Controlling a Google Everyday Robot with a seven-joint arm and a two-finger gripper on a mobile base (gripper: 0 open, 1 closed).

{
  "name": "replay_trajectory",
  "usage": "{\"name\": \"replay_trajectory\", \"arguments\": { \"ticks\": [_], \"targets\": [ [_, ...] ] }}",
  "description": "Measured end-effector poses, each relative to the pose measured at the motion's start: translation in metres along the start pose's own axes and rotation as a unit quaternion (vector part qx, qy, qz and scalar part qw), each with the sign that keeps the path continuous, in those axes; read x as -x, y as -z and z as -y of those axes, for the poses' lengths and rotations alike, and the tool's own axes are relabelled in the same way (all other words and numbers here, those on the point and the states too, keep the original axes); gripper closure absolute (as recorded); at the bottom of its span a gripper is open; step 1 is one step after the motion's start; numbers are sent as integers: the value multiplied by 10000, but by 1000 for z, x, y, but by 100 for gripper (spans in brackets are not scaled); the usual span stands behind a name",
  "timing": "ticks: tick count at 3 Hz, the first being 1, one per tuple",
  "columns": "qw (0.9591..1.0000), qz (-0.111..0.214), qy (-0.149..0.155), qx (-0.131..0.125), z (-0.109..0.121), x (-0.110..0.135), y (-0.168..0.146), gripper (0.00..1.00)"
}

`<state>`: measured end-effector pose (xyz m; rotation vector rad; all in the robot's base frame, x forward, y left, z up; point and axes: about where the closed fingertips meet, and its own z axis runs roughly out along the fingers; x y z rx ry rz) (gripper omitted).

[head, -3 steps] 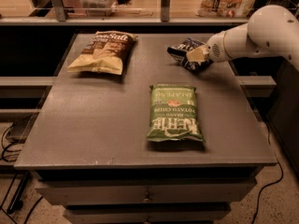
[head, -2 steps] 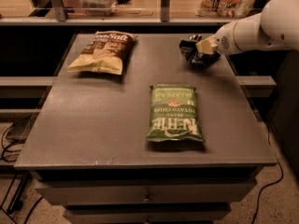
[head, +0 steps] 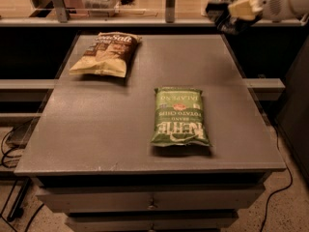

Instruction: Pick blue chip bag

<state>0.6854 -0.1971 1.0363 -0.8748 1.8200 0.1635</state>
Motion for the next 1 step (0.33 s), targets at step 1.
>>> {"name": "replay_trajectory", "arguments": {
  "ticks": [1],
  "targets": [
    [9999, 80, 145, -46, 5, 10, 9, 100]
  ]
}}
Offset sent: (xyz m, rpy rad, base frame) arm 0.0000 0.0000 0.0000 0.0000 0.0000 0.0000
